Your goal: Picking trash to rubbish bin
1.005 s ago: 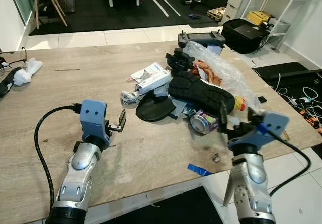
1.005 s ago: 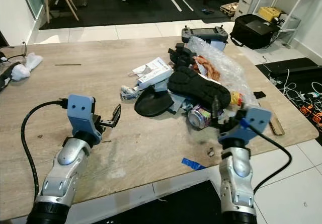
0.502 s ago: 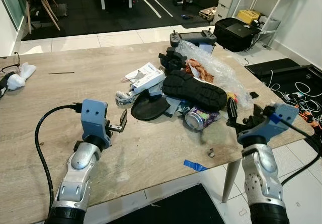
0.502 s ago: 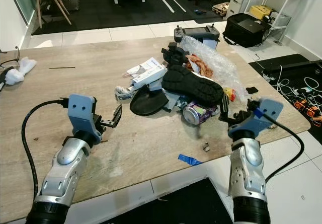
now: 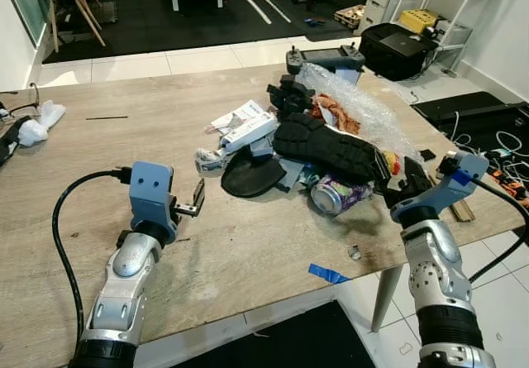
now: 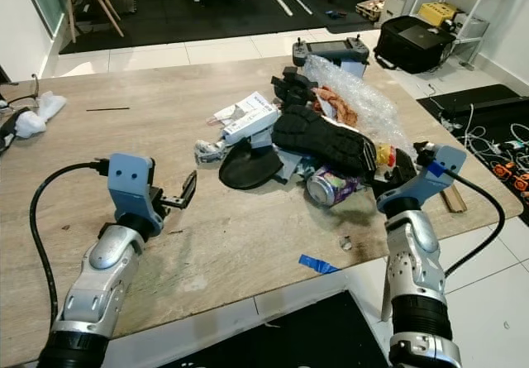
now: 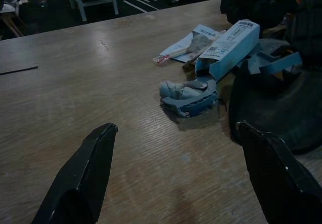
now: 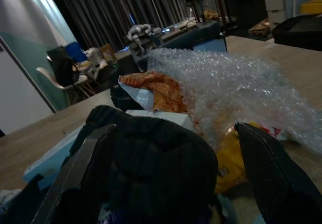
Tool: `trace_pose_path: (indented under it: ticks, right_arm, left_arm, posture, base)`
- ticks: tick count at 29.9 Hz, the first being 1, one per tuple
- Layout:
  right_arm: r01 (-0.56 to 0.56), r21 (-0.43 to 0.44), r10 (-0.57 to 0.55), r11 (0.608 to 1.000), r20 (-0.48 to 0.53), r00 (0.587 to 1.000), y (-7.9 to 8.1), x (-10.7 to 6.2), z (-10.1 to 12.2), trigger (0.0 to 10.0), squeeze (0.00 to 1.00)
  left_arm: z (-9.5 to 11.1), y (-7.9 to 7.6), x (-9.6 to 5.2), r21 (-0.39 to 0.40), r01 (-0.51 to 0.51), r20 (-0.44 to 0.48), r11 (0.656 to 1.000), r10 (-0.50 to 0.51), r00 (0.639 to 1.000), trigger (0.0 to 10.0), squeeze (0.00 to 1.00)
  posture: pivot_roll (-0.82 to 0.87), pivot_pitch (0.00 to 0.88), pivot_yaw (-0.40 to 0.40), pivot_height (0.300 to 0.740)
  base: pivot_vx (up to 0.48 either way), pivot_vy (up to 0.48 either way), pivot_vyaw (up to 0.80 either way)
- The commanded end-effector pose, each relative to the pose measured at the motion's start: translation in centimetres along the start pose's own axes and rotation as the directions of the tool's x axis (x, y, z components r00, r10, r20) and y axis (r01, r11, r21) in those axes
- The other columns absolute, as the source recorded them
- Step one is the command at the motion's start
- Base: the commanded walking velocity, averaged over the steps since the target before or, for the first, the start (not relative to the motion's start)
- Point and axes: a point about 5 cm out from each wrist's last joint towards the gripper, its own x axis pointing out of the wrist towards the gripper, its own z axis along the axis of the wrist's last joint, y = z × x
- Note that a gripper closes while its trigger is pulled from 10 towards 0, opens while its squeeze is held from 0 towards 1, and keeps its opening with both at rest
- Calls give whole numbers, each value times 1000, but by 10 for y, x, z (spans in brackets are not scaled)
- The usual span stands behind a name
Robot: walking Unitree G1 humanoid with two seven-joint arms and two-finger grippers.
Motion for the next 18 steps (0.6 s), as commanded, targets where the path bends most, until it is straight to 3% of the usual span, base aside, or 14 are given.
trace_pose_path:
  ticks: [1, 3, 5, 6, 7, 8, 10, 11, 18]
  right_arm:
    - [16, 15, -16, 1000, -6, 1000, -8, -1, -1, 10000, 1000]
    - [13, 94, -11, 995, -21, 1000, -12, 2, -3, 10000, 1000]
    - [8, 113, -5, 994, -24, 1000, -12, 2, -4, 10000, 1000]
    - [-4, 138, 8, 990, -28, 1000, -11, 3, -5, 10000, 620]
    - [-13, 153, 18, 988, -30, 999, -11, 4, -5, 10000, 620]
    - [-19, 167, 26, 986, -38, 999, -10, 5, -7, 10000, 169]
    - [-25, 179, 34, 984, -45, 998, -10, 5, -8, 10000, 169]
    - [-27, 185, 39, 982, -64, 997, -9, 6, -11, 10000, 31]
    - [-29, 179, 57, 983, -152, 987, -6, 10, -24, 10000, 0]
  left_arm:
    - [0, 4, -3, 22, -2, -11, 1000, 2, 1000, 10000, 0]
    - [1, 4, -2, 25, 0, -10, 1000, 0, 1000, 10000, 0]
    - [2, 4, -2, 25, 1, -10, 1000, -1, 1000, 10000, 0]
    - [2, 4, -2, 26, 2, -10, 1000, -2, 1000, 10000, 0]
    - [2, 4, -2, 26, 3, -11, 1000, -3, 1000, 10000, 0]
    - [2, 4, -3, 27, 5, -12, 1000, -4, 1000, 10000, 0]
    - [2, 5, -3, 29, 6, -14, 1000, -6, 1000, 10000, 0]
    - [2, 4, -3, 30, 8, -16, 1000, -7, 1000, 10000, 0]
    - [2, 4, -3, 35, 13, -23, 999, -12, 1000, 10000, 0]
  posture:
    - [-19, 157, 7, 740]
    - [-15, 163, 10, 740]
    - [-15, 163, 10, 740]
    - [-15, 168, 13, 740]
    - [-15, 168, 13, 740]
    - [-15, 171, 14, 740]
    - [-14, 174, 16, 740]
    - [-14, 174, 16, 740]
    - [-9, 182, 16, 740]
  base:
    - [0, 0, 0]
    - [0, 0, 0]
    - [0, 0, 0]
    - [0, 0, 0]
    - [0, 0, 0]
    - [0, 0, 0]
    - [0, 0, 0]
    - [0, 0, 0]
    - [0, 0, 0]
